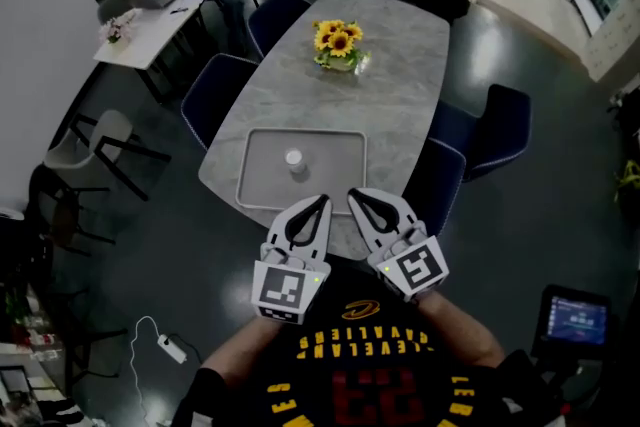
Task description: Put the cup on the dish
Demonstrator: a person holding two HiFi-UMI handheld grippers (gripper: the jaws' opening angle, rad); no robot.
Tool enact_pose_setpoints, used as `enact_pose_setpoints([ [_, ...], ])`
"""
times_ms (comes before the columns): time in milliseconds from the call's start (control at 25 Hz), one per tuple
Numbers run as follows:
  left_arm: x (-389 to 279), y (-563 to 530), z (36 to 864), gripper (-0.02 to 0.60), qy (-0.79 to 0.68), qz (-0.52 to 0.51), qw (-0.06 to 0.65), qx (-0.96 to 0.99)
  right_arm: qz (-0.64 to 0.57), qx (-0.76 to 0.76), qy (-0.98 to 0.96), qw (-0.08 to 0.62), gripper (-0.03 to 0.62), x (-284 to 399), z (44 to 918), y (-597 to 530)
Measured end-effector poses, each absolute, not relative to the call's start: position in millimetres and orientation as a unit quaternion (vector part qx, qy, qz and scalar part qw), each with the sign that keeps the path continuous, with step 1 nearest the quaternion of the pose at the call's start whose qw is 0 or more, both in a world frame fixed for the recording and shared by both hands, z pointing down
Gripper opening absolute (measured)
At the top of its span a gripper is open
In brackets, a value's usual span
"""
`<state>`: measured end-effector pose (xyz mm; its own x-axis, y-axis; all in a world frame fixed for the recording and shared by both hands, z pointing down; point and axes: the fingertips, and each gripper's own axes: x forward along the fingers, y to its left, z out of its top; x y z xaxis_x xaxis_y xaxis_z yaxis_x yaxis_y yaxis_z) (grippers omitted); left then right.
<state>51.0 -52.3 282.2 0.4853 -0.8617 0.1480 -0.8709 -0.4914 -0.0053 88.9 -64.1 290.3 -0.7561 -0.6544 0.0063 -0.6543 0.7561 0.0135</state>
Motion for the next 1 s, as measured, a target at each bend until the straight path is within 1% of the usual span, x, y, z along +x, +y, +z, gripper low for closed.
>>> enact_pose_setpoints([
  [320, 51.9, -43.7, 283.2, 0.000, -0.514, 0.056, 0.024, 0.856, -0.022, 0.336, -0.942, 0.008, 0.006, 90.0, 290.8, -54.3],
  [800, 64.7, -20.8, 289.4, 0.000, -0.511, 0.064, 0.042, 0.856, -0.011, 0.338, -0.941, 0.015, 0.006, 102.6, 296.6, -30.6],
  [1000, 66.7, -17.9, 290.5, 0.000, -0.508, 0.063, 0.035, 0.858, -0.018, 0.337, -0.941, 0.017, 0.006, 103.5, 293.4, -28.5],
])
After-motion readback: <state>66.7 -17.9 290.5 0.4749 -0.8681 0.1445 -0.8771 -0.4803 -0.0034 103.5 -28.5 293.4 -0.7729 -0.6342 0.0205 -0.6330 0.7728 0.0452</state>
